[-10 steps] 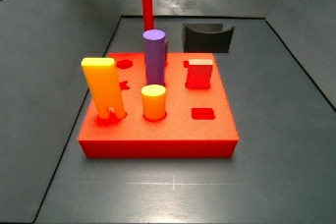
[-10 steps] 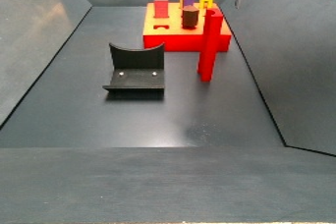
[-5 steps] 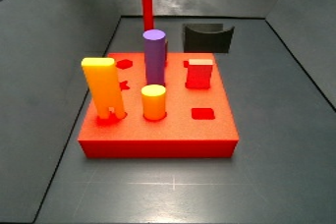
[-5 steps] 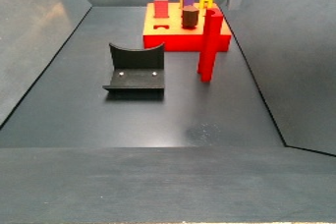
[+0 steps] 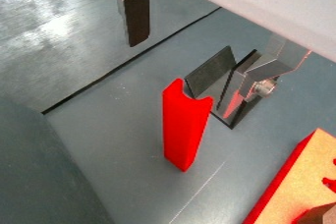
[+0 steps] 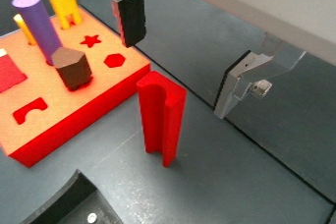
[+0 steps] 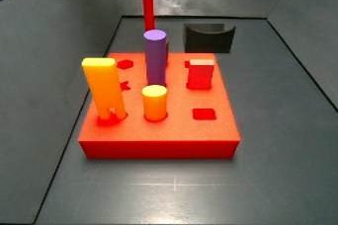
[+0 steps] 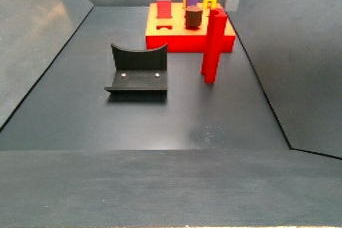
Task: Pick up the arch object. Move up. Rotate the arch object. Move to above the board. Insert the arch object.
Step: Rotate the arch object.
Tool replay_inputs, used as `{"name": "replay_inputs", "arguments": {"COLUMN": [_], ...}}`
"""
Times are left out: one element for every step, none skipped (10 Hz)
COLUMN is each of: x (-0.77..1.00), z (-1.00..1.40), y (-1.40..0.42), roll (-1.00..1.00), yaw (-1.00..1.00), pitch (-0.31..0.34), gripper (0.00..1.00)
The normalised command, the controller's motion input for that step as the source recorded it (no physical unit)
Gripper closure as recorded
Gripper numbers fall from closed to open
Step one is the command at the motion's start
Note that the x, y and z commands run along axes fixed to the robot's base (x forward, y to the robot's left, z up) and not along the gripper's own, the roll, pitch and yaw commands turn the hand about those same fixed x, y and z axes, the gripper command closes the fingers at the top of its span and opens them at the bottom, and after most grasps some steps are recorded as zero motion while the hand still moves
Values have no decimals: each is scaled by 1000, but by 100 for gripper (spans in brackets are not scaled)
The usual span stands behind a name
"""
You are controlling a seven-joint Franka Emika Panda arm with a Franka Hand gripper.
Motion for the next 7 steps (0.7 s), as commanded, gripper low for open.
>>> {"name": "replay_inputs", "arguments": {"x": [14,19,9,6,2,6,10], "z": [-1000,-1000,-909,-803,-587,-427,-270], "y": [1,3,6,6,6,6,6], "roll": [25,22,13,9,-1,-9,-18], "yaw": [-93,-70,-54,-50,-44,-41,-37], "pitch": [20,-5,-30,-42,-57,-59,-56], "gripper": [0,0,0,0,0,0,0]}}
